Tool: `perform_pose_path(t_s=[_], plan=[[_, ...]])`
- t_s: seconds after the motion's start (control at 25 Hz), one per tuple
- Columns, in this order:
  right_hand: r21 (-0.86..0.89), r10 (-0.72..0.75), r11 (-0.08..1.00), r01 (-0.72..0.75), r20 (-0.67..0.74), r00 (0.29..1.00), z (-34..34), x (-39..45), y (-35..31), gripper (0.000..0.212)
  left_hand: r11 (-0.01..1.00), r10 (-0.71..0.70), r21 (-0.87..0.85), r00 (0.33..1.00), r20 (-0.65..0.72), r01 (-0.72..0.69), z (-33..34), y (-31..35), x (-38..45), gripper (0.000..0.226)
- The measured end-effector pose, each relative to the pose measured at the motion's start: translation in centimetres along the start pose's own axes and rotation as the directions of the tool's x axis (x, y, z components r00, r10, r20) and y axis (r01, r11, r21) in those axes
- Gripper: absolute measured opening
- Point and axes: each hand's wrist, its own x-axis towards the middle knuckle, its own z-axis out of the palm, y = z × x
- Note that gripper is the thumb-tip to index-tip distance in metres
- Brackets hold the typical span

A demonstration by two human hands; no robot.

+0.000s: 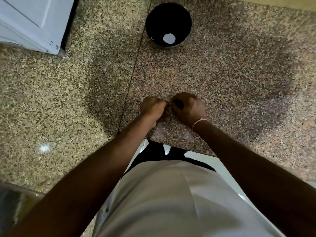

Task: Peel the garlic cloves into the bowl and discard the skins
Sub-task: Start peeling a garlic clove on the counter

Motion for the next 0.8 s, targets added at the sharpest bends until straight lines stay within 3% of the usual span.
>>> perform_pose_path(t_s=[0.24,0.56,0.8], plan=[[-0.053,0.03,0.998,-0.026,0.077,0.997,0.2,-0.2,-0.7,0.019,1.0,0.024,-0.008,1.0,0.008,-0.024,0.0,-0.4,0.0,0.014],[0.15,0.114,0.983,-0.108,-0.028,0.993,-0.2,-1.3,-1.9,0.01,0.984,0.156,-0.127,0.957,0.246,-0.128,-2.3,0.3,-0.9,0.005],[0.322,0.099,0.945,-0.06,-0.108,0.989,-0.2,-1.5,-3.3,0.002,0.966,0.255,-0.115,0.925,0.281,-0.231,-3.9,1.3,-2.0,0.012]])
